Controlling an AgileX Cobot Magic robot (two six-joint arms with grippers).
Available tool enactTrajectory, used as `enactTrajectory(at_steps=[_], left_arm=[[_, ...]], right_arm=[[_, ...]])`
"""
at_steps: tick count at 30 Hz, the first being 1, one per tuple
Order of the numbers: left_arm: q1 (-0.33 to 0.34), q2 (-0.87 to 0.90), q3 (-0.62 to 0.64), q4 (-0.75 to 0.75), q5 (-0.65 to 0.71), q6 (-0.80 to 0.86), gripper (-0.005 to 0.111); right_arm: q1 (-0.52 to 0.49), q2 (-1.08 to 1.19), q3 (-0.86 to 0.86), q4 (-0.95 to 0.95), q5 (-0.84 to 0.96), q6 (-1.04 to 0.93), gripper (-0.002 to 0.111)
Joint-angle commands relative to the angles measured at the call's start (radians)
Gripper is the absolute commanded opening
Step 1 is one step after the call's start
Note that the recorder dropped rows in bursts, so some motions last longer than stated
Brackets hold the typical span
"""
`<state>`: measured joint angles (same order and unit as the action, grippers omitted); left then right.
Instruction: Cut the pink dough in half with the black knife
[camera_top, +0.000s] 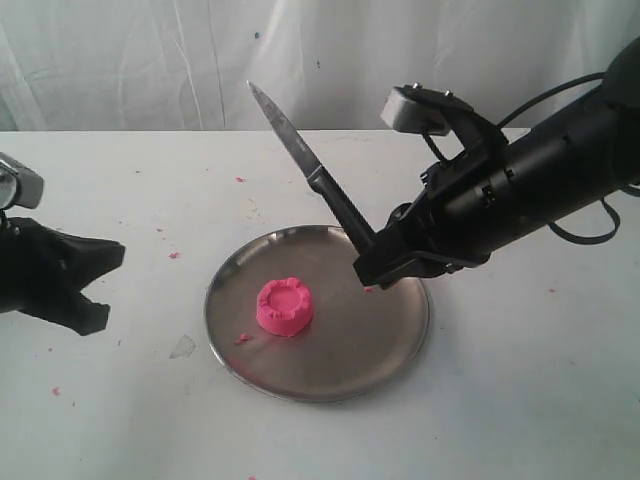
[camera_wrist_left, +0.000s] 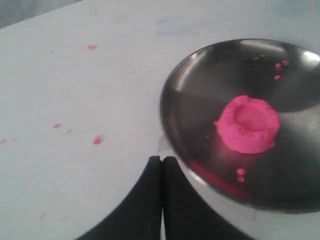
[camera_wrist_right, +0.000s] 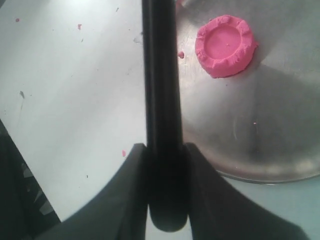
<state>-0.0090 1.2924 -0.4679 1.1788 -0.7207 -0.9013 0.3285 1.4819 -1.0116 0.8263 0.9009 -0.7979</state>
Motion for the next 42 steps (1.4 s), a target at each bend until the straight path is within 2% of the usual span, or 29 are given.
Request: enactTrajectory(at_steps=[1,3,7,11,14,18,21,25,33,38,42], left_arm=[[-0.004,0.103,-0.016,-0.025,-0.284,0.256,0.000],[-0.004,0.172,-0.039,-0.031,-0.335,0.331,0.000],[-0.004,0.333,-0.109,-0.037,-0.321,0.359,0.000],[-0.018,0.498,-0.200,0.029,-0.399,0.282,0.000],[-0.072,0.587,-0.275,0.135,-0.344,0.187,0.000],[-0.149,0.641,-0.365,0.294,-0.250,0.176,0.000],[-0.178,0.650,-0.402,0.260,-0.153,0.166,0.000],[-0.177,0.653,-0.411,0.228,-0.065,0.157,0.000],[-0.175,0.655,-0.413,0.228,-0.073,0.169,0.000],[-0.175,0.712,-0.430,0.224,-0.194,0.169,0.000],[-0.175,0.727,-0.457,0.226,-0.203,0.169,0.000]], right_arm=[[0.001,-0.003,0.019,-0.008,-0.061,-0.006,0.000],[0.001,-0.003,0.026,-0.040,-0.109,-0.006,0.000],[0.001,-0.003,0.026,-0.181,-0.152,0.086,0.000],[0.001,0.024,0.020,-0.436,-0.140,0.312,0.000],[0.002,0.055,-0.016,-0.536,-0.060,0.413,0.000],[0.002,0.083,-0.049,-0.536,-0.025,0.413,0.000],[0.002,0.082,-0.049,-0.536,-0.042,0.413,0.000],[0.002,0.085,-0.049,-0.497,-0.042,0.413,0.000],[0.002,0.085,-0.049,-0.478,-0.042,0.413,0.000],[0.002,0.085,-0.049,-0.473,-0.042,0.413,0.000],[0.002,0.085,-0.049,-0.460,-0.042,0.410,0.000]])
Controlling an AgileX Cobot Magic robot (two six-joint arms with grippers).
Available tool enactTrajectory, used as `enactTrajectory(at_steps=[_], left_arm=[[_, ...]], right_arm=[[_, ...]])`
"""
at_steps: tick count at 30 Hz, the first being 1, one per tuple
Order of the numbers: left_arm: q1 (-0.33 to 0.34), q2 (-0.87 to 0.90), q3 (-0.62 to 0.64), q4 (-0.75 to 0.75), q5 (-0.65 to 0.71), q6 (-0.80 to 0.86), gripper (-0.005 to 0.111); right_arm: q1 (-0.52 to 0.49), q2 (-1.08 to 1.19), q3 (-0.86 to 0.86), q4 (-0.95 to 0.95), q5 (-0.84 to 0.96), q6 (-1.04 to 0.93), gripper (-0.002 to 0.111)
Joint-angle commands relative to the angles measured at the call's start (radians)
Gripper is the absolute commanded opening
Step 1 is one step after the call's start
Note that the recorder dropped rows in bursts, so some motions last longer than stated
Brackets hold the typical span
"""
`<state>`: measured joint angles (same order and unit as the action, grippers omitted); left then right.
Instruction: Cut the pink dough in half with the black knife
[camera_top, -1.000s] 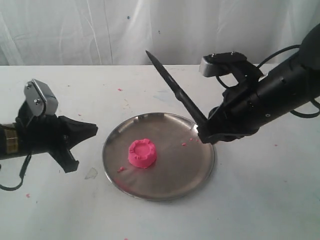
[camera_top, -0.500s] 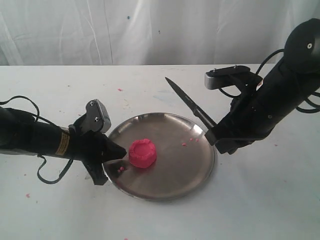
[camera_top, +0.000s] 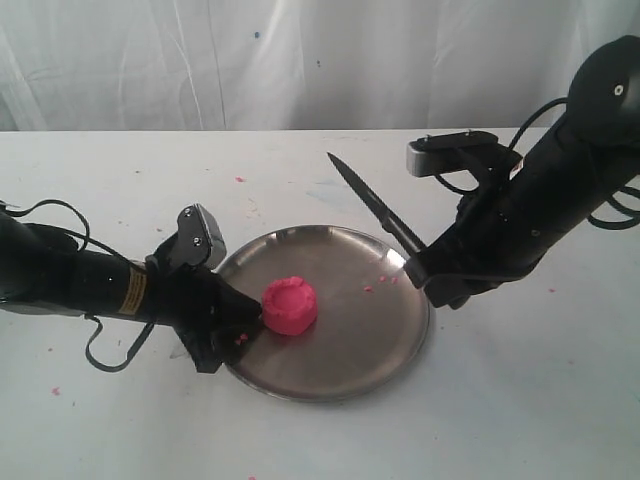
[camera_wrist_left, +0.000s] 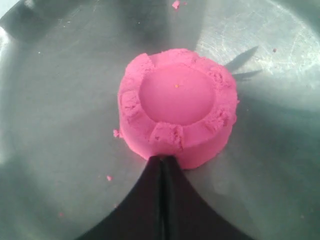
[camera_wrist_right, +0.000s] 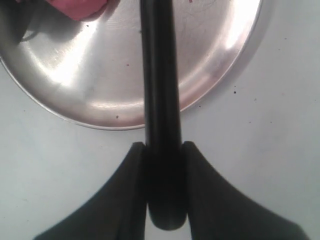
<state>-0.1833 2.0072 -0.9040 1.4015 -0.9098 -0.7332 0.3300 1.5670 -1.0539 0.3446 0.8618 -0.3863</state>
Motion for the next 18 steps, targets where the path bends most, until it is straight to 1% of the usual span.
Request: enactTrajectory(at_steps=[1,6,12,18], left_arm=[[-0.001,0.012,-0.026,0.004,-0.014,0.000,0.000],[-0.004,0.016,-0.028,-0.010,-0.029,0.000,0.000],[-0.004,0.063,-0.064,-0.016,-0.161,0.015,0.000],[0.000,0.065,-0.105,-0.048,-0.174,-0.032,0.000]], right_arm=[[0.001,0.000,-0.007,0.025,-0.003,-0.001,0.000],[0.001,0.000,-0.007,0.029,-0.003,-0.001,0.000],[0.001,0.000,-0.007,0.038,-0.003,-0.017,0.000],[0.001,0.009,-0.007,0.136,0.020,-0.208,0.000]])
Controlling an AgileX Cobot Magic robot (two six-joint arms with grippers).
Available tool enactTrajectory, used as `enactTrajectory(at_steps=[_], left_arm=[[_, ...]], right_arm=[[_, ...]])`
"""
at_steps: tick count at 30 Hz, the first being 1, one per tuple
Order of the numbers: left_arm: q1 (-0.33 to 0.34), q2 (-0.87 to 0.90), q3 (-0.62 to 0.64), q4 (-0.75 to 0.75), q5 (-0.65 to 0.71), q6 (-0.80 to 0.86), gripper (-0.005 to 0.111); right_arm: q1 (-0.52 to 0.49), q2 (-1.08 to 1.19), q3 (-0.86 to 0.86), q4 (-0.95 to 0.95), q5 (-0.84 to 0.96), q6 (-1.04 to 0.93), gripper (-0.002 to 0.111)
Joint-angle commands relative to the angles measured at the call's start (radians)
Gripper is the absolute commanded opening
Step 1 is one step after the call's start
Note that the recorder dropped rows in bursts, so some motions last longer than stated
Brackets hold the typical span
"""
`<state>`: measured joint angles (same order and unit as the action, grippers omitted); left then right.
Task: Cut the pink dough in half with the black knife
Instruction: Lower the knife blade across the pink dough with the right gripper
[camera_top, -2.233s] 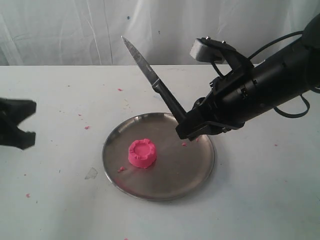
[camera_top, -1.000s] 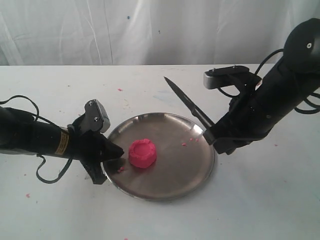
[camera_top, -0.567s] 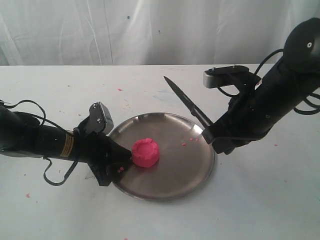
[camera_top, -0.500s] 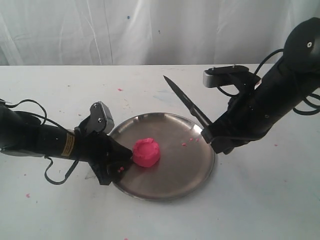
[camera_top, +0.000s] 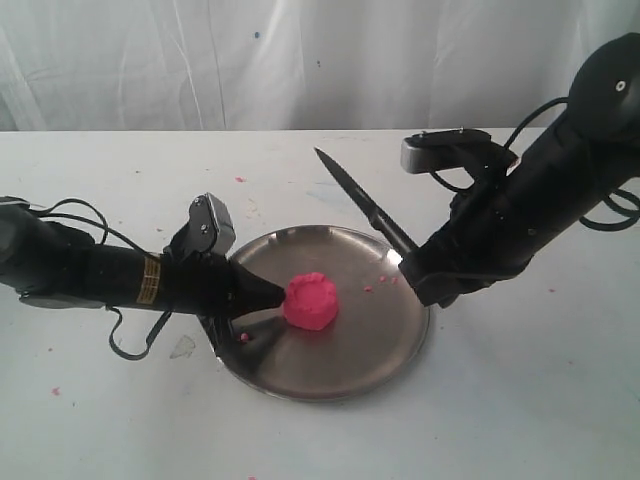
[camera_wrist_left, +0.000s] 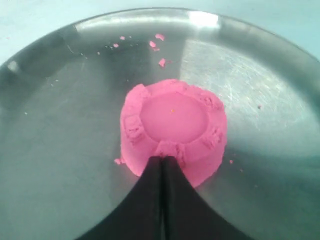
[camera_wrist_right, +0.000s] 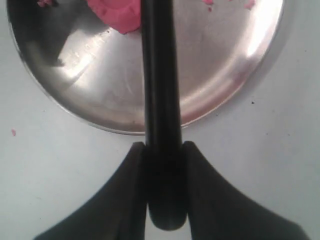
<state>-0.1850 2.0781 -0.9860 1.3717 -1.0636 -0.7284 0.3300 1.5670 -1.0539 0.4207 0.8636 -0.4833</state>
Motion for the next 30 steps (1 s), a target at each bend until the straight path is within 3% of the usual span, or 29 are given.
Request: enactTrajectory(at_steps=[1,9,11,14,20,25,30], left_arm=[[0.003,-0.007,-0.023,-0.020,-0.020,-0.043,0.000],[0.006,-0.034,-0.023,-0.030,-0.076,-0.043,0.000],[0.016,-0.068,-0.023,-0.083,-0.157,-0.043,0.000],[0.034,-0.129,-0.023,-0.174,-0.157,-0.056,0.000],[0.036,-0.168,-0.023,-0.095,-0.157,-0.067,0.000],[0.036,-0.166,-0.023,-0.048,0.021,-0.067,0.000],[0.036,-0.161,-0.023,-0.090,0.025,-0.065,0.000]], right_arm=[[0.004,0.019,-0.007,0.051,0.018,-0.116,0.000],[0.093,0.124,-0.026,-0.041,0.015,-0.108,0.000],[0.121,0.126,-0.027,-0.115,0.005,-0.051,0.000],[0.138,0.146,-0.027,-0.268,-0.019,0.111,0.000],[0.143,0.181,-0.030,-0.292,-0.076,0.147,0.000],[0.191,0.194,-0.032,-0.293,-0.067,0.089,0.000],[0.227,0.194,-0.032,-0.307,-0.090,0.087,0.000]])
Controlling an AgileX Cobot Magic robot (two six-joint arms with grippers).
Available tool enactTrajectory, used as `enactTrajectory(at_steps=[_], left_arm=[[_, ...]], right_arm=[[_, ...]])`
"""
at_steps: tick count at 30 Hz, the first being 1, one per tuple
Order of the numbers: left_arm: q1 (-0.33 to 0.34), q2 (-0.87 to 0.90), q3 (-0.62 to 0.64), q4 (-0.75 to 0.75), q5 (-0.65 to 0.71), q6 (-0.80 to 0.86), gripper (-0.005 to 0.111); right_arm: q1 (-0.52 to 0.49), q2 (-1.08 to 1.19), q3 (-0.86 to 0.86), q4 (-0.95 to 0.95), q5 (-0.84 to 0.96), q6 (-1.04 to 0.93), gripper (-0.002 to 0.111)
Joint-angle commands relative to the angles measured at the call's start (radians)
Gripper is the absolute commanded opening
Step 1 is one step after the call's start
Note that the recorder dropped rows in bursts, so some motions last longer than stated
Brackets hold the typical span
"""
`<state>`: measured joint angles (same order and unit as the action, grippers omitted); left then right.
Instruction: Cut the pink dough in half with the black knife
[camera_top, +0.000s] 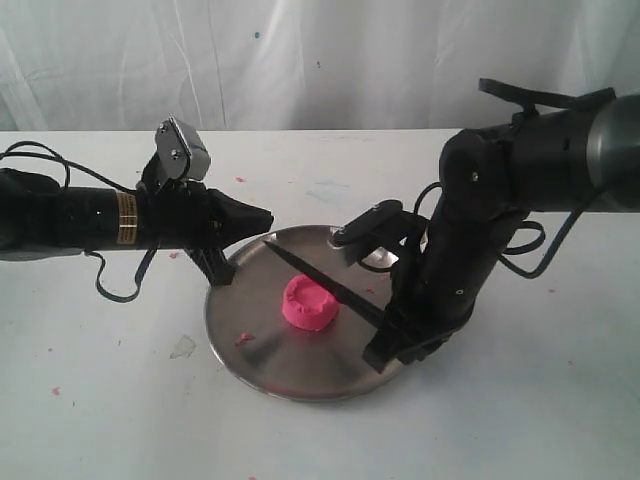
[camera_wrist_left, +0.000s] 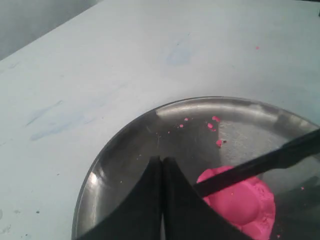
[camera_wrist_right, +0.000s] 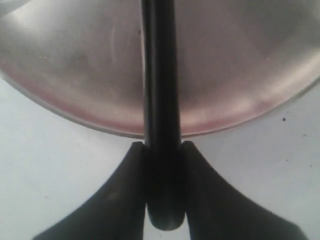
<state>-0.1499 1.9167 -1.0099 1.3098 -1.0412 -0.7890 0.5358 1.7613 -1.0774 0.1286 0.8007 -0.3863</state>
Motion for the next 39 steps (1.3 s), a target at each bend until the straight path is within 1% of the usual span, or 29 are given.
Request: enactTrajectory(at_steps=[1,6,9,11,16,23,31,36,39], left_arm=[[0.001,0.002,0.001,-0.046,-0.012,-0.004,0.000],[-0.002,0.052,0.001,-0.057,-0.017,-0.004,0.000],[-0.002,0.080,0.001,-0.080,-0.047,0.000,0.000],[-0.002,0.088,0.001,-0.105,-0.043,0.002,0.000],[-0.002,0.114,0.001,-0.110,-0.039,0.002,0.000],[-0.002,0.158,0.001,-0.184,-0.122,0.004,0.000],[-0.002,0.191,0.000,-0.184,-0.111,0.004,0.000],[-0.002,0.210,-0.016,-0.180,-0.154,0.004,0.000],[-0.002,0.219,-0.016,-0.180,-0.142,0.004,0.000]], right_arm=[[0.022,-0.001,-0.008,-0.024,-0.035,-0.001,0.000],[0.022,0.028,-0.008,-0.043,-0.027,-0.001,0.000],[0.022,0.043,-0.008,-0.043,-0.004,-0.001,0.000],[0.022,0.047,-0.008,-0.043,-0.002,-0.001,0.000],[0.022,0.045,-0.008,-0.043,-0.006,0.009,0.000],[0.022,0.045,-0.008,-0.043,-0.016,0.031,0.000],[0.022,0.045,-0.008,-0.043,-0.021,0.031,0.000],[0.022,0.045,-0.008,-0.043,-0.023,0.031,0.000],[0.022,0.045,-0.008,-0.043,-0.023,0.031,0.000]])
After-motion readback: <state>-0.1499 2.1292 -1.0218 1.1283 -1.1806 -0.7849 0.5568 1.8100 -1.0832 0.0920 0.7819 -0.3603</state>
